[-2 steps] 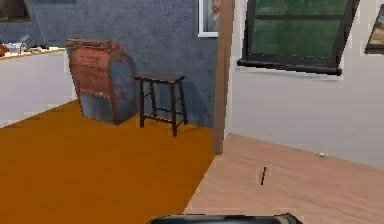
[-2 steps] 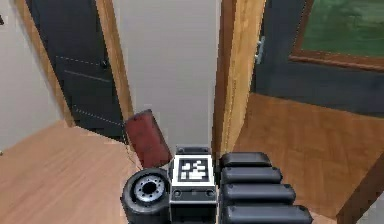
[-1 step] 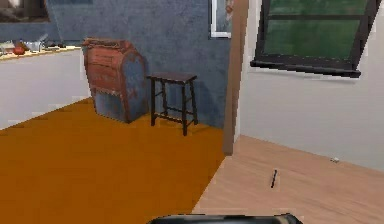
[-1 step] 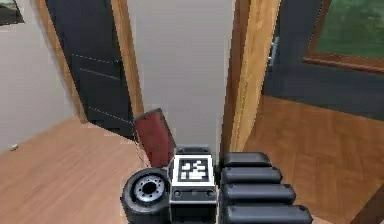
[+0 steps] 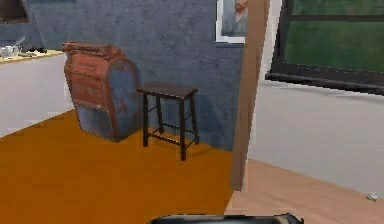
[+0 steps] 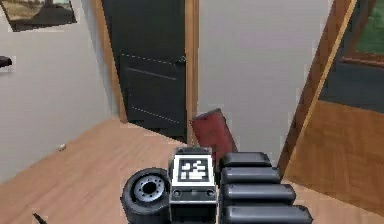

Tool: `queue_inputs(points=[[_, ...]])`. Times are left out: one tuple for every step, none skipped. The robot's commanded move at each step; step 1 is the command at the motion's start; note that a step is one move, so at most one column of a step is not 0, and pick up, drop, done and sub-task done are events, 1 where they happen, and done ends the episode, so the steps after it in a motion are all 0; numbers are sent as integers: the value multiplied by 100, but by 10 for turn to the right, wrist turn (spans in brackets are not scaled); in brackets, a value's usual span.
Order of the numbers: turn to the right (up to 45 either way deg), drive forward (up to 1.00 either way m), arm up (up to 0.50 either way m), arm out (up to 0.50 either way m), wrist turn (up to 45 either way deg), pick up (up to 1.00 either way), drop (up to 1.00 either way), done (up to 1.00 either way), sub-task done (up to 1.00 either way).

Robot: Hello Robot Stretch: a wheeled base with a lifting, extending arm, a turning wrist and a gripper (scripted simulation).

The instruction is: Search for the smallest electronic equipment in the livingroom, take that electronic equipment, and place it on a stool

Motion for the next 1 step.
queue_inputs(points=[[-180, 0, 0, 0, 0, 0, 0, 0, 0]])
